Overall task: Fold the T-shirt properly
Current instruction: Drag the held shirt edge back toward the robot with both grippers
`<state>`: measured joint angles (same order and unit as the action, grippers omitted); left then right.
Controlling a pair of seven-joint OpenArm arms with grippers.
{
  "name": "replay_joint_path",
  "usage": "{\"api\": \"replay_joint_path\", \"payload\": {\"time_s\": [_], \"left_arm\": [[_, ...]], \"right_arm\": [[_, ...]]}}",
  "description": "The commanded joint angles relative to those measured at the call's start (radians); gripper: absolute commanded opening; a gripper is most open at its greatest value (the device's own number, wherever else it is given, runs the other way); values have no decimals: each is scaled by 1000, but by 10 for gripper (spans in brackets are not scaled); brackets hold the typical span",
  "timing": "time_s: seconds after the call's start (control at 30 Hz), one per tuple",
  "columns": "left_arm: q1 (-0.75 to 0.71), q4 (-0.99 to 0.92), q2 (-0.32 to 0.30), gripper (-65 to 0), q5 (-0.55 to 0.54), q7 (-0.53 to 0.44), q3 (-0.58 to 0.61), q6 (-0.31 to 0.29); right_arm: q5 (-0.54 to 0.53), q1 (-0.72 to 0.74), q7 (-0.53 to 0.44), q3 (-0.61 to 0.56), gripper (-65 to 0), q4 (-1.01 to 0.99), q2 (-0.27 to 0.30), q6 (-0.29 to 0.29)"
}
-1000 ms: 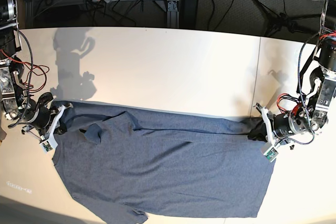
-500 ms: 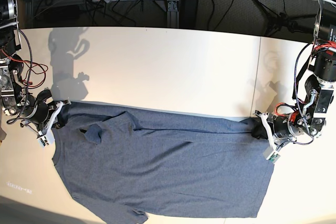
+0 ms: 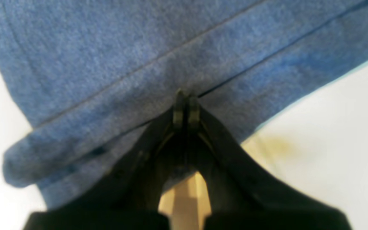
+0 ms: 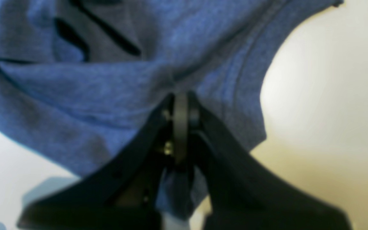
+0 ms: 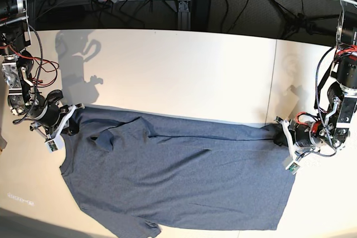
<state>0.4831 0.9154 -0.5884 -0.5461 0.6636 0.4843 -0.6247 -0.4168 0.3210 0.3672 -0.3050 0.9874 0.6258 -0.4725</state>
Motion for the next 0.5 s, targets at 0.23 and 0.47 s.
{"api": "replay_joint_path", "payload": {"time_s": [0.23, 0.47], "left_arm": [[-144, 269, -102, -650, 31, 52, -2, 11], [-267, 432, -102, -650, 55, 64, -2, 11]], "right_arm": [[24, -63, 94, -2, -650, 37, 64, -18], [23, -250, 108, 128, -650, 161, 101, -18]]}}
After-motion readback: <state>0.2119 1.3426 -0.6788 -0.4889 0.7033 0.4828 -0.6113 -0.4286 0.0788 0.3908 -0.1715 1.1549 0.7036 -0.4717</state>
